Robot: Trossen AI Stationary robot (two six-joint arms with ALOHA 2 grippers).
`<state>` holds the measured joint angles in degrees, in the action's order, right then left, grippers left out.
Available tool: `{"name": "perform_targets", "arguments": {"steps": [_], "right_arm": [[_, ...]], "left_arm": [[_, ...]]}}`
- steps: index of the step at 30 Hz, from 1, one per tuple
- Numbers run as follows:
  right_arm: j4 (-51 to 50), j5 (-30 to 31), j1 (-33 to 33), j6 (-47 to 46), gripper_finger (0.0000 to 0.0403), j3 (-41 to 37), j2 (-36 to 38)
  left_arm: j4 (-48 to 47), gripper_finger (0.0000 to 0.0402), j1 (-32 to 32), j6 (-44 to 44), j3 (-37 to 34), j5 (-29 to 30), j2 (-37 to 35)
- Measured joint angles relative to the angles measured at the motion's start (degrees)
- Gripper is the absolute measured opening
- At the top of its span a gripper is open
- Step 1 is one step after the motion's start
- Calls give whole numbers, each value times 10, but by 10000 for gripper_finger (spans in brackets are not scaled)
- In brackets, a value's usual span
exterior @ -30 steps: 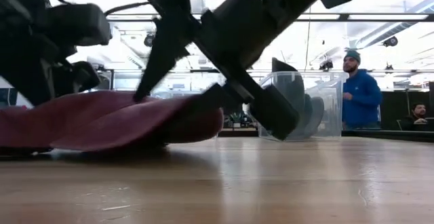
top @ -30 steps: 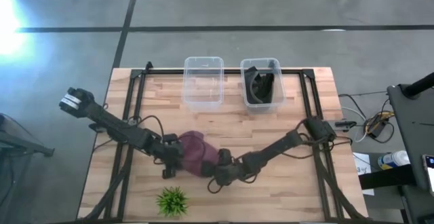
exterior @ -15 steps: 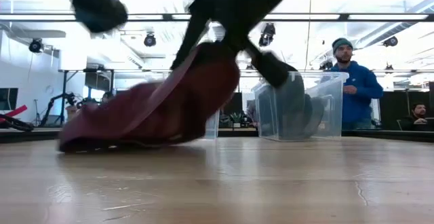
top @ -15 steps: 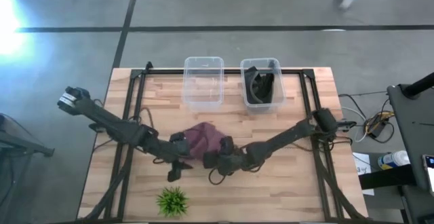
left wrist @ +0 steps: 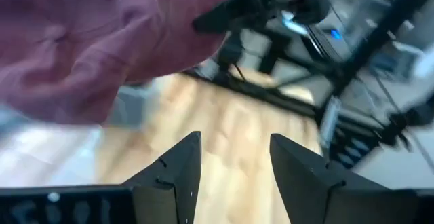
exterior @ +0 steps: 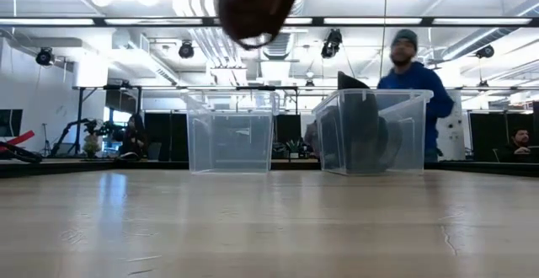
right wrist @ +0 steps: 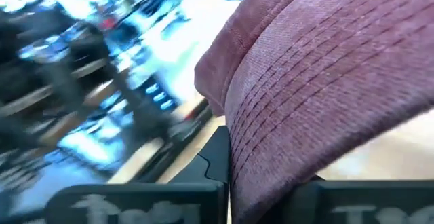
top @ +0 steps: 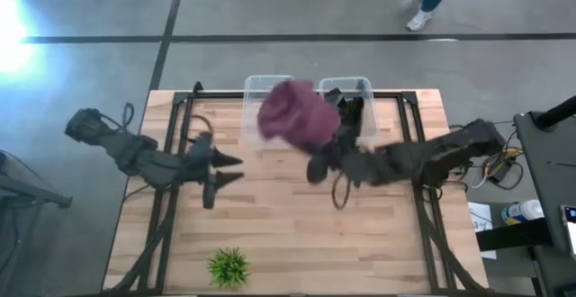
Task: Pick & Place hat
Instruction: Put the red cap into the left transparent bin, then return to Home Position
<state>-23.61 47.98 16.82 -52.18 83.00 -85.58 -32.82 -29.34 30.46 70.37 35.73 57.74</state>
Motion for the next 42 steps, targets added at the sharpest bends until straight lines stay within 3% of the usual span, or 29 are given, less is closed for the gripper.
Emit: {"name": "perform_targets", "arguments": {"steps": [2, 7, 16, 21, 26, 32, 37, 42], "right_arm": [[-33, -20, -42, 17, 13, 13, 5], [-62, -207, -182, 50, 13, 45, -29], [-186, -430, -339, 111, 18, 201, -204], [-256, -433, -355, 141, 66, 305, -288], [-286, -433, -345, 172, 140, 398, -319], [-345, -324, -296, 267, 200, 435, -259], [-320, -323, -215, 342, 207, 357, -145], [-214, -286, -139, 297, 192, 173, -25]], "left_arm": [[-1, 169, -8, -9, 1, 46, -12], [-3, 169, -18, -15, -2, 115, -26], [-3, 169, -17, -15, -3, 133, -12], [-3, 169, -17, -14, -3, 135, -10], [-14, 169, -17, -18, -3, 135, -11], [-81, 169, -17, 9, -3, 132, -23], [-129, 169, -8, 16, -17, 67, -59], [-54, 169, 14, -13, -122, 42, -139]]}}
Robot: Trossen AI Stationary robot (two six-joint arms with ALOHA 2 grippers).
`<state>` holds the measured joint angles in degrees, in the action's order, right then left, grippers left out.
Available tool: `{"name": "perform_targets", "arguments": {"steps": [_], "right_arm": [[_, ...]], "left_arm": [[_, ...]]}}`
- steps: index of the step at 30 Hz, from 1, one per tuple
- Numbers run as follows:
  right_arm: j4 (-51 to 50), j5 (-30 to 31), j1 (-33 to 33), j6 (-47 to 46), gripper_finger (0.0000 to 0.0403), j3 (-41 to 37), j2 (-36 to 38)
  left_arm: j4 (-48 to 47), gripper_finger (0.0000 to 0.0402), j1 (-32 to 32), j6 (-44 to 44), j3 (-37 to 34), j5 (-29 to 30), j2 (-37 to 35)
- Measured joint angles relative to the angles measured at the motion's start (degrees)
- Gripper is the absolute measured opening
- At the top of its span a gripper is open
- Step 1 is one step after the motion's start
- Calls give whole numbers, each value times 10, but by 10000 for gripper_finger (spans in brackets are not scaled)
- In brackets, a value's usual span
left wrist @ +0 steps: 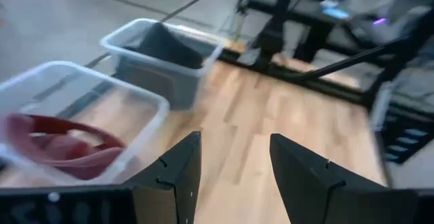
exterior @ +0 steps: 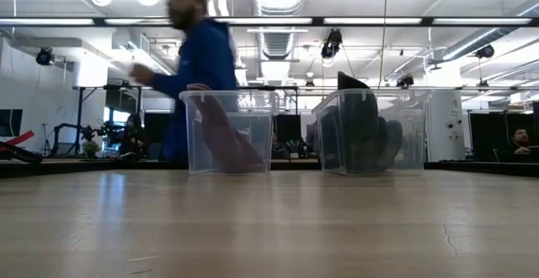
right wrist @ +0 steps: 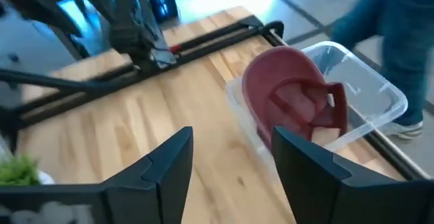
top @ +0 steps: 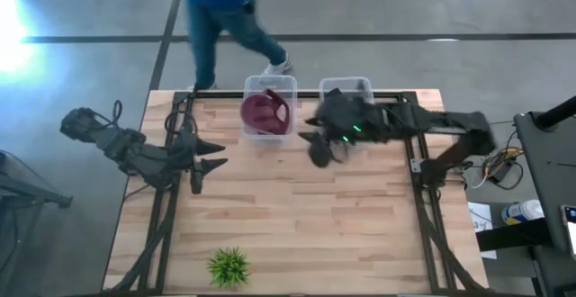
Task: Pick & Place hat
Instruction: Return to Home Position
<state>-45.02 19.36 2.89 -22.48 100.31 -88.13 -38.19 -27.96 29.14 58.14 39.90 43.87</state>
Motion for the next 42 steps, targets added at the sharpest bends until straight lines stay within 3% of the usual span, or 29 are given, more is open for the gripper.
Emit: {"name": "perform_targets", "arguments": {"steps": [5, 10, 15, 19, 22, 26, 31, 35, 42], "right_arm": [[105, 90, 58, -45, 175, -179, 122], [36, 181, 80, -65, 169, -282, 234], [-37, 163, 86, -236, 168, -343, 341], [60, 132, 98, -187, 167, -420, 415], [198, 71, 99, -116, 167, -498, 457], [314, 40, 99, -61, 166, -578, 493], [317, 97, 98, -64, 166, -626, 527], [317, 104, 99, -62, 166, -659, 535], [317, 105, 99, -62, 166, -704, 531]], "left_arm": [[127, 169, 16, -31, -132, -37, -80], [123, 169, 30, -6, -203, -38, -155], [34, 169, 30, 8, -216, 1, -254], [13, 169, 30, 14, -217, 4, -334], [11, 169, 29, -14, -224, -46, -376], [58, 169, 30, -38, -245, -52, -412], [117, 169, 30, -47, -298, -56, -418], [186, 169, 30, -45, -335, -58, -419], [362, 169, 30, -129, -351, -45, -419]]}}
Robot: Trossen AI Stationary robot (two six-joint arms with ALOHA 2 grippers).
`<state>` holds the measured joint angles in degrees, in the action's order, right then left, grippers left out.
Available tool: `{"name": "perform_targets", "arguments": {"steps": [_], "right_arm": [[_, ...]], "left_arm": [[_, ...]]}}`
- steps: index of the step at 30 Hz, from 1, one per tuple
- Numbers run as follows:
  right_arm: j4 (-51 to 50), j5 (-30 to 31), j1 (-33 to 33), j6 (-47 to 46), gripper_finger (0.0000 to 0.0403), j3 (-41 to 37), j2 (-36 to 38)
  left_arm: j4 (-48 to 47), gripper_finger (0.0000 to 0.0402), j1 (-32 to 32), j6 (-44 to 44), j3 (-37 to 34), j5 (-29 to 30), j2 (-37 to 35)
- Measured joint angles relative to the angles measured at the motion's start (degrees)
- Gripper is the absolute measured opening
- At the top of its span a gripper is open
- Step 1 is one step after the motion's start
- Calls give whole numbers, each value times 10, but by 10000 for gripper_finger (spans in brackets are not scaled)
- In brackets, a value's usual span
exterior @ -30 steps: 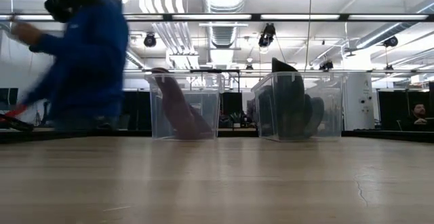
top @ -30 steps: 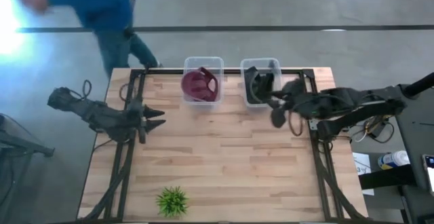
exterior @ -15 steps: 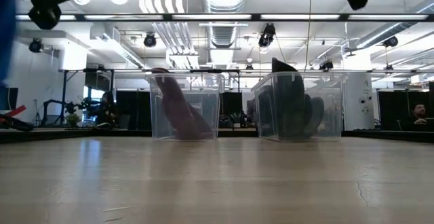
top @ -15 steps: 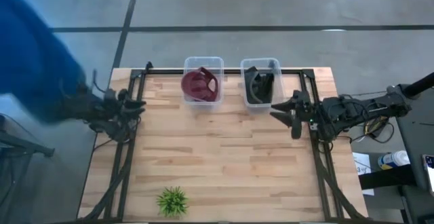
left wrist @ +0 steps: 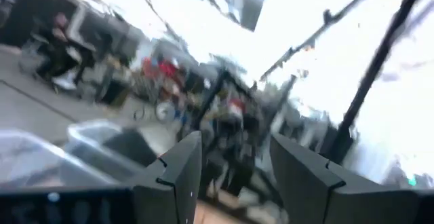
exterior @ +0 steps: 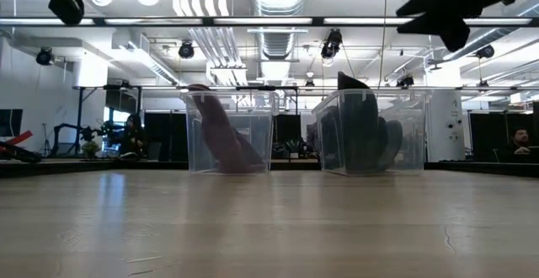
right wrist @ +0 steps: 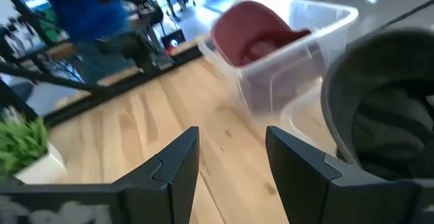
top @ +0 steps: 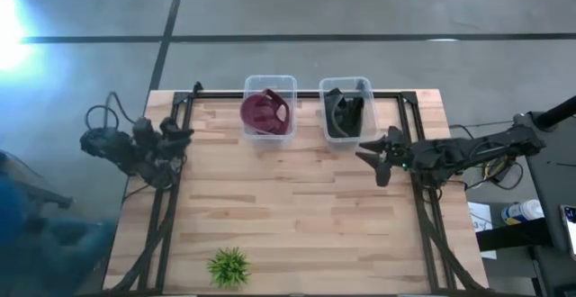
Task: Pick & Place hat
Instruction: Return to Home Position
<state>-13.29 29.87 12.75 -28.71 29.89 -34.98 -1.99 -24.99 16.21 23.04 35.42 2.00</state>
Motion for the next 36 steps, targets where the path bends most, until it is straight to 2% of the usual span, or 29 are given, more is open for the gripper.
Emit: {"name": "perform_targets", "arguments": {"steps": [2, 5, 9, 11, 15, 20, 23, 29, 33, 36], "right_arm": [[2, 0, 0, 0, 166, -12, 0], [1, 0, 0, 0, 166, -31, -2], [1, 0, 0, 0, 166, -51, -7], [1, 0, 0, 0, 166, -60, -11], [2, 0, 0, 0, 166, -72, -19], [2, 0, 0, 0, 166, -89, -23], [2, 0, 0, 0, 166, -104, -23], [2, 0, 0, 0, 166, -130, -23], [2, 0, 0, 0, 166, -146, -23], [2, 0, 0, 0, 166, -159, -23]], "left_arm": [[17, 169, 0, -1, 4, 8, 0], [-10, 169, -1, -9, 33, -2, -1], [-54, 169, -1, -96, 49, 2, -1], [-31, 169, -1, -128, 46, 2, 0], [-27, 169, -1, -106, 33, 1, 2], [21, 169, -1, -142, -14, 1, -10], [64, 169, 40, -163, -54, -10, -13], [79, 169, 159, -163, -123, -107, -19], [71, 169, 198, -141, -164, -135, -19], [80, 169, 212, -138, -190, -134, -19]]}}
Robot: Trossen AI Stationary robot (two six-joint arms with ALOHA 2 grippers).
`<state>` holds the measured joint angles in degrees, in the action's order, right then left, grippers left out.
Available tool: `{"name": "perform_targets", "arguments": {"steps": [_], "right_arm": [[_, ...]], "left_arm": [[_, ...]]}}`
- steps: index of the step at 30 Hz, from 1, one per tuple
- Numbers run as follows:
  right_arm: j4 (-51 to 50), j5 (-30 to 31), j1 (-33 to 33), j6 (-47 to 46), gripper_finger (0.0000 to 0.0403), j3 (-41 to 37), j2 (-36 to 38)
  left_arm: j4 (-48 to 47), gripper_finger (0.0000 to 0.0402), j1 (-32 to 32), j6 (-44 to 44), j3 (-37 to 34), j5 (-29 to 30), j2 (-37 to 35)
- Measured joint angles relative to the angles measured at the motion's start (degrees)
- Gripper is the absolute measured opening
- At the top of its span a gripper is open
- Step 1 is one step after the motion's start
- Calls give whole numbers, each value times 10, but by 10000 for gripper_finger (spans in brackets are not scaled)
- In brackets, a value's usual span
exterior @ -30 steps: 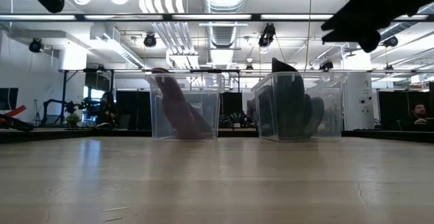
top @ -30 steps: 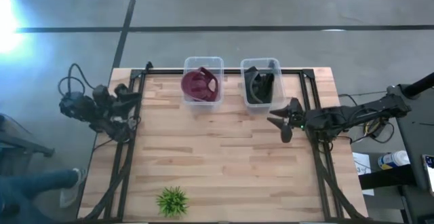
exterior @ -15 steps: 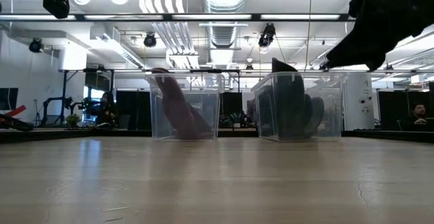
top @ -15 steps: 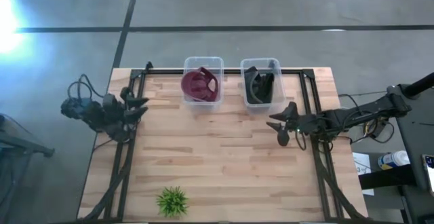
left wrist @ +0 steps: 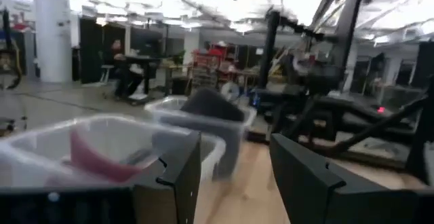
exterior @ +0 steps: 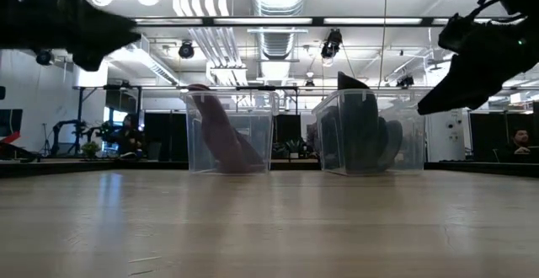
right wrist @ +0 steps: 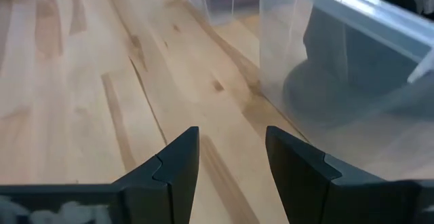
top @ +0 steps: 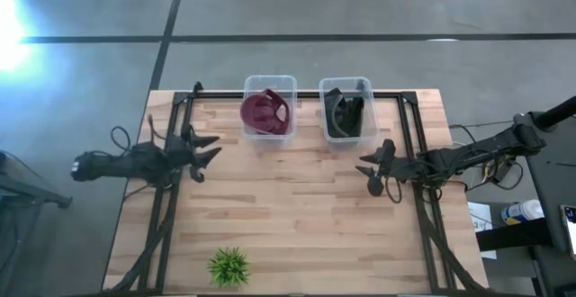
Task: Pick & Place hat
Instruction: Return to Home Position
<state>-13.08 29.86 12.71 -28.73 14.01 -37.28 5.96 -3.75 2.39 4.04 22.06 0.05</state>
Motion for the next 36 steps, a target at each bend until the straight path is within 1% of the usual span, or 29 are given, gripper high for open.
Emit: {"name": "perform_targets", "arguments": {"steps": [4, 11, 13, 17, 20, 23, 36], "right_arm": [[0, 0, 0, 0, 166, -13, 0], [0, 0, 0, 0, 166, -34, 0], [0, 0, 0, 0, 166, -38, 0], [0, 0, 0, 0, 166, -41, 0], [0, 0, 0, 0, 166, -41, 0], [0, 0, 0, 0, 166, -41, 0], [0, 0, 0, -2, 166, -40, 0]], "left_arm": [[-1, 169, 4, 11, -33, -1, 0], [-19, 169, 8, 16, -35, -9, 0], [-26, 169, 12, 20, -35, -42, 0], [-42, 169, 24, 36, -35, -144, 0], [-53, 169, 35, 31, -35, -188, 0], [-55, 169, 41, 22, -35, -195, 0], [-50, 169, 41, 26, -34, -194, 3]]}}
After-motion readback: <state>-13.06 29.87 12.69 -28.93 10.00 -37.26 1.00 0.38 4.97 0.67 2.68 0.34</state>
